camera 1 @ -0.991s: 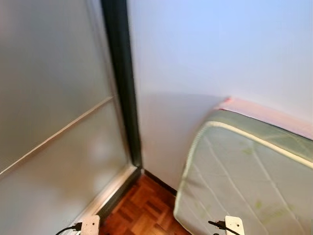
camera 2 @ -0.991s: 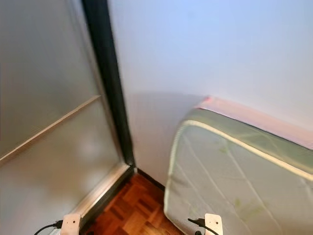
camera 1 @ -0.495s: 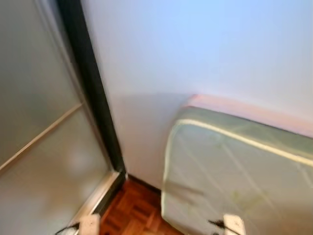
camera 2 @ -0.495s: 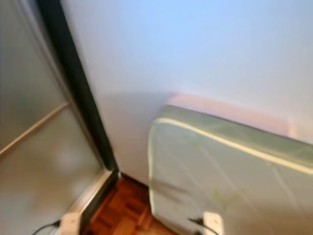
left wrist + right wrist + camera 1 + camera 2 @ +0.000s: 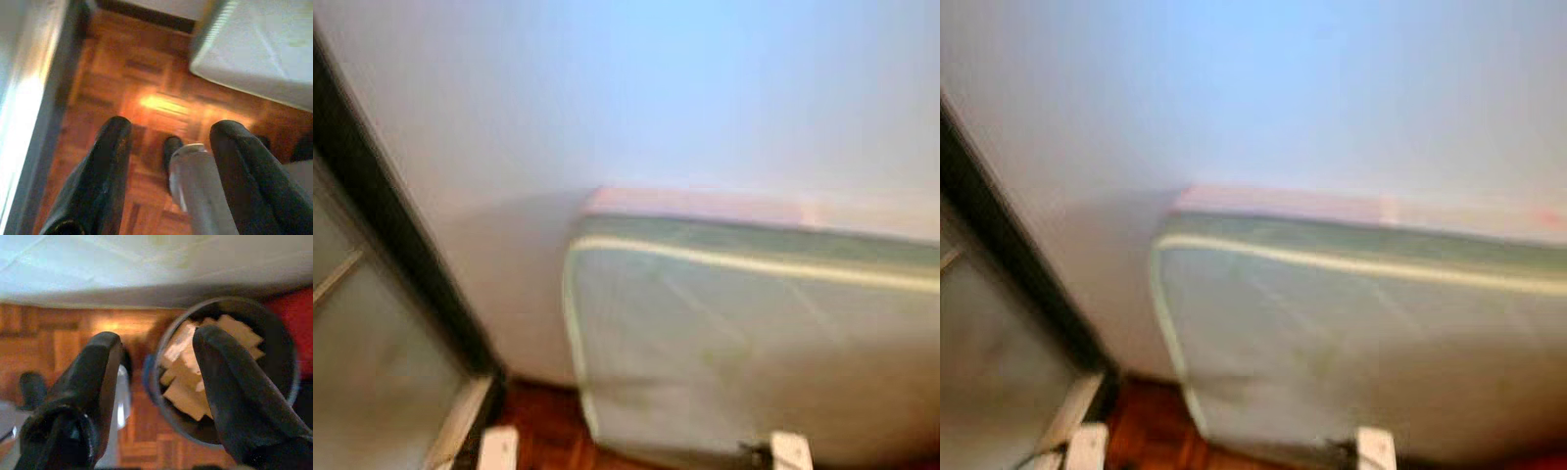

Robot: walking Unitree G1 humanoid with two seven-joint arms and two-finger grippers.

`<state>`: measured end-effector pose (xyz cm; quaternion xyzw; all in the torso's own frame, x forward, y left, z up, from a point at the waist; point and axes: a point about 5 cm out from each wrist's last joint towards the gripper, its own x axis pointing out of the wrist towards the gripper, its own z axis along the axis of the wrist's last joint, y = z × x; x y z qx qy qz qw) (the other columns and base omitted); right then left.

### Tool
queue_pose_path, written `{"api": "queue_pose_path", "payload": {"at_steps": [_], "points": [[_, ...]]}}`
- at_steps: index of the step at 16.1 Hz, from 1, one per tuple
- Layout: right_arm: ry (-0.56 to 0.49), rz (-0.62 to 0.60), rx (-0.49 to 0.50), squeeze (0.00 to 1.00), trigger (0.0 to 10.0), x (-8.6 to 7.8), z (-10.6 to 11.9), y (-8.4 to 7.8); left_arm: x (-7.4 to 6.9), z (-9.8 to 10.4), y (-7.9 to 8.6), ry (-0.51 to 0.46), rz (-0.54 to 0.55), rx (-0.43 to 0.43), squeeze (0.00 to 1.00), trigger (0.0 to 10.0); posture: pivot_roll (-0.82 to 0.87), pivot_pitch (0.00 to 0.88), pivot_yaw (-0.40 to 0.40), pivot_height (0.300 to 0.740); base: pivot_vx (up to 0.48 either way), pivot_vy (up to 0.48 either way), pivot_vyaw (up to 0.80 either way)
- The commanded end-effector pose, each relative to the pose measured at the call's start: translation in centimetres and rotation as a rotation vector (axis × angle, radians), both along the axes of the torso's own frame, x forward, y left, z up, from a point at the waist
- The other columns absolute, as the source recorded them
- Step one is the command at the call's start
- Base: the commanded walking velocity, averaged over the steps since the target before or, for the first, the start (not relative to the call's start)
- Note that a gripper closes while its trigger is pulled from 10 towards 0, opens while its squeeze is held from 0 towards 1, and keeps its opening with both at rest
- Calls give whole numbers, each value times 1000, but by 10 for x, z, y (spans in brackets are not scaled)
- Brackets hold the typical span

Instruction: Clean up the room

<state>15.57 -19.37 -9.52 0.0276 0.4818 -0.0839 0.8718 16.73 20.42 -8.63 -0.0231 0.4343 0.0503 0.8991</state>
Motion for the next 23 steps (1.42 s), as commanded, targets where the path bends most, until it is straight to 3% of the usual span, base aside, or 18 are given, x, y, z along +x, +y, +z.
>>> {"api": "queue_pose_path", "payload": {"at_steps": [1,11,16,21,23], "points": [[-79,50,220,0,10000,13,4,24,19,13,19,-36,-95,48,0,10000,10,15,25,740,0,0,-781],[-56,71,210,0,10000,6,1,23,17,10,14,-29,-58,18,0,10000,7,19,19,740,0,0,-781],[-63,46,212,0,10000,3,1,19,14,8,12,-15,-68,28,0,10000,10,21,19,740,0,118,0],[-42,24,201,0,10000,-1,0,12,7,7,20,1,-64,33,0,10000,11,13,23,740,0,0,0],[-37,14,206,0,10000,-2,-1,9,10,7,16,-1,-70,32,0,10000,11,5,25,740,0,0,-800]]}}
